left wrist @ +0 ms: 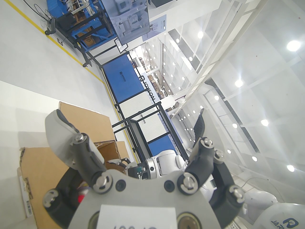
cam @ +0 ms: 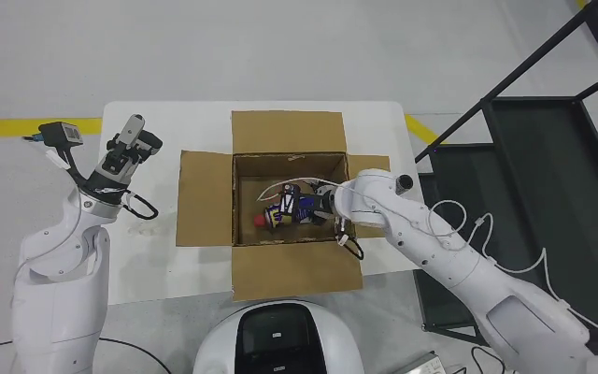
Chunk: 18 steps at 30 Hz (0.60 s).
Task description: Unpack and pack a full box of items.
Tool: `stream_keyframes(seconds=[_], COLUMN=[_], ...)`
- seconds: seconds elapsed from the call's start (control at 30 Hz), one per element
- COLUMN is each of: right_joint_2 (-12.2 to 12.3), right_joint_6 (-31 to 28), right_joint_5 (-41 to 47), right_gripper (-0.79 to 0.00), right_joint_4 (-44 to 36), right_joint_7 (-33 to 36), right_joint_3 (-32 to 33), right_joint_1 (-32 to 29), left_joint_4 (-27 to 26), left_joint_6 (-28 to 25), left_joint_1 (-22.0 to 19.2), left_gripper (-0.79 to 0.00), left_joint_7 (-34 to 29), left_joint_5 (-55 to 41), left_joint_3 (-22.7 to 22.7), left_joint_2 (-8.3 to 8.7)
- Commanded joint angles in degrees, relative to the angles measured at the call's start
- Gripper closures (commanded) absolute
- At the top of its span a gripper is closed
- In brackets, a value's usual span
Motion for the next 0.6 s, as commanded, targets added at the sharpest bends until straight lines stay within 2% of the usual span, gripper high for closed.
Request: stream_keyframes(seconds=[0.0,0.13,0.23,0.4,0.57], right_joint_2=[0.09,1.4,3.18,6.4,8.7], right_joint_6=[-1.36,-4.97,-6.89,-7.7,-5.28], right_joint_5=[0.84,1.26,0.78,0.23,-2.35], right_gripper=[-0.785,-0.785,-0.785,-0.785,-0.785], right_joint_4=[-0.19,-2.81,-6.38,-14.45,-19.89], right_joint_7=[-2.8,-11.11,-17.34,-26.34,-31.14], right_joint_3=[0.65,4.81,10.62,24.28,39.47], right_joint_1=[-0.32,-3.62,-8.41,-19.9,-33.46], left_joint_4=[0.0,0.0,0.0,0.0,0.0], left_joint_6=[0.0,0.0,0.0,0.0,0.0], left_joint_1=[0.0,0.0,0.0,0.0,0.0], left_gripper=[-0.785,-0.785,-0.785,-0.785,-0.785], left_joint_7=[0.0,0.0,0.0,0.0,0.0], left_joint_5=[0.0,0.0,0.0,0.0,0.0], left_joint_3=[0.0,0.0,0.0,0.0,0.0], left_joint_2=[0.0,0.0,0.0,0.0,0.0])
